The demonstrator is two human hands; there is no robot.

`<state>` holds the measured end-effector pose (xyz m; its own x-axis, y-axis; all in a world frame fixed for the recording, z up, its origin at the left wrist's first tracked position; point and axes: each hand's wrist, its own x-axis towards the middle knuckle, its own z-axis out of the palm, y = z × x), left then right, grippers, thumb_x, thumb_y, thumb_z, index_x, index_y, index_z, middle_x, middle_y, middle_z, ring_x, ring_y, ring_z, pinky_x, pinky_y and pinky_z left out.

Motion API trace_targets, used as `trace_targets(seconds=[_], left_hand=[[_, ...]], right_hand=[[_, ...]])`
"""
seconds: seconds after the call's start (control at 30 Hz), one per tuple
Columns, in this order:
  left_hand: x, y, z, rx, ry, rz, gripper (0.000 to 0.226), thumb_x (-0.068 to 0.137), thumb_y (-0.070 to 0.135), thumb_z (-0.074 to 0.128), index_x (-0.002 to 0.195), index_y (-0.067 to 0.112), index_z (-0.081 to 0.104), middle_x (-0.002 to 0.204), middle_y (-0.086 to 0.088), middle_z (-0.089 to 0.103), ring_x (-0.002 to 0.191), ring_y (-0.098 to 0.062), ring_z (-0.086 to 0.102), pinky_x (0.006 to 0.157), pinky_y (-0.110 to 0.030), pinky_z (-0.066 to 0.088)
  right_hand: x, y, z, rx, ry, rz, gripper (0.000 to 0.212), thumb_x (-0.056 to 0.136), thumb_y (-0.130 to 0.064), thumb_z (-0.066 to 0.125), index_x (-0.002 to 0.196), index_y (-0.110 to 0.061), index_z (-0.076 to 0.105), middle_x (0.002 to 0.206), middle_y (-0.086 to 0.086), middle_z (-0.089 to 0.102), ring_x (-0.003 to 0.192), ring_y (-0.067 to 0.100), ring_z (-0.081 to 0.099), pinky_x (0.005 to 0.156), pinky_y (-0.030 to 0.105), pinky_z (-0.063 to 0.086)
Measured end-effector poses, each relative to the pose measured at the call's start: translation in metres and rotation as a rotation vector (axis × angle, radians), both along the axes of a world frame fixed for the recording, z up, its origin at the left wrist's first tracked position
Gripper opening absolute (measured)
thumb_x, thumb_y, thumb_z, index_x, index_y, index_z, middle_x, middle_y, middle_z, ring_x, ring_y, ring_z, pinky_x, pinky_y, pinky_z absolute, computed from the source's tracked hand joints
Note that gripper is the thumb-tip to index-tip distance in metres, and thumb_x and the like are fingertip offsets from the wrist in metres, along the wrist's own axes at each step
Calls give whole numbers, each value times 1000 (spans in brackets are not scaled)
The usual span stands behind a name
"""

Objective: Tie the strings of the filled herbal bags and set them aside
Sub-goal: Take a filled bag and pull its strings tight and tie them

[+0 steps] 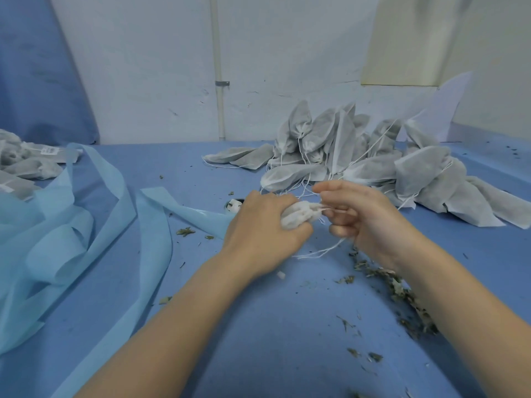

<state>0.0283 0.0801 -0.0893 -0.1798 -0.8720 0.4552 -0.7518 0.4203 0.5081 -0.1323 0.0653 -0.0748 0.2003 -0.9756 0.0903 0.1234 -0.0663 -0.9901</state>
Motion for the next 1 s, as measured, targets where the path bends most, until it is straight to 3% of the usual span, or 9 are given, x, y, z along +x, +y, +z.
trace_targets(seconds=[0.1, 0.17, 0.27, 0.33, 0.47, 0.63, 0.77, 0.87, 1.0], left_hand=[[-1, -1, 7, 25, -73, -19, 14, 74, 25, 61, 69, 27, 48, 76, 9, 45, 86, -16, 37, 62, -24, 27], [-5, 1, 7, 81, 12, -94, 25, 72, 16, 63, 93, 28, 56, 89, 13, 52, 87, -8, 44, 63, -16, 31], [-8, 5, 5, 165, 202, -150, 33, 76, 18, 62, 103, 33, 53, 87, 15, 62, 73, 0, 53, 60, -7, 38], [-9, 7, 3, 184, 255, -147, 25, 80, 27, 60, 102, 35, 54, 80, 11, 64, 66, -1, 54, 60, -13, 42], [-8, 6, 3, 125, 74, -115, 24, 87, 39, 55, 110, 32, 55, 72, 6, 58, 67, -13, 55, 66, -33, 49], [-4, 5, 3, 130, 151, -114, 19, 85, 44, 58, 96, 30, 62, 66, 9, 56, 59, -3, 50, 55, -15, 38], [-1, 3, 1, 99, 221, -56, 14, 87, 35, 60, 77, 25, 59, 66, 5, 62, 64, -9, 53, 59, -17, 39], [-4, 3, 1, 62, 268, -24, 19, 90, 31, 58, 72, 29, 52, 62, 10, 62, 66, -4, 54, 60, -11, 38], [-6, -1, -2, 50, 425, 30, 17, 90, 26, 58, 73, 26, 56, 61, 16, 62, 58, 0, 53, 59, -12, 40]], right_hand=[[3, 2, -3, -81, 72, 10, 16, 88, 0, 57, 97, -10, 64, 55, -1, 48, 46, 6, 35, 41, 15, 30], [7, 4, -4, -132, 97, 54, 20, 86, 3, 59, 102, -9, 63, 64, 8, 48, 49, 6, 39, 43, 15, 31], [9, 7, -4, -167, 125, 50, 23, 85, 3, 62, 102, -11, 62, 66, 5, 56, 59, 11, 48, 48, 17, 33], [8, 7, -4, -181, 168, 11, 21, 86, 2, 62, 101, -12, 63, 60, 0, 55, 56, 10, 48, 48, 17, 34], [5, 5, -6, -246, 311, -98, 7, 88, -13, 64, 95, -17, 66, 51, -5, 48, 51, 7, 46, 51, 18, 34], [1, 3, -10, -269, 484, -158, 18, 82, -39, 69, 77, -22, 72, 53, -10, 53, 46, 1, 41, 55, 22, 30], [2, 0, -10, -190, 503, -187, 35, 84, -36, 60, 54, -21, 68, 53, -5, 50, 44, 5, 35, 51, 23, 26], [2, -1, -4, -33, 402, -222, 45, 87, -31, 54, 45, -18, 63, 47, -4, 44, 43, 11, 27, 42, 20, 23], [7, 1, -2, 340, -76, -21, 41, 84, -21, 45, 44, -15, 54, 45, -7, 29, 39, 8, 15, 34, 17, 10]])
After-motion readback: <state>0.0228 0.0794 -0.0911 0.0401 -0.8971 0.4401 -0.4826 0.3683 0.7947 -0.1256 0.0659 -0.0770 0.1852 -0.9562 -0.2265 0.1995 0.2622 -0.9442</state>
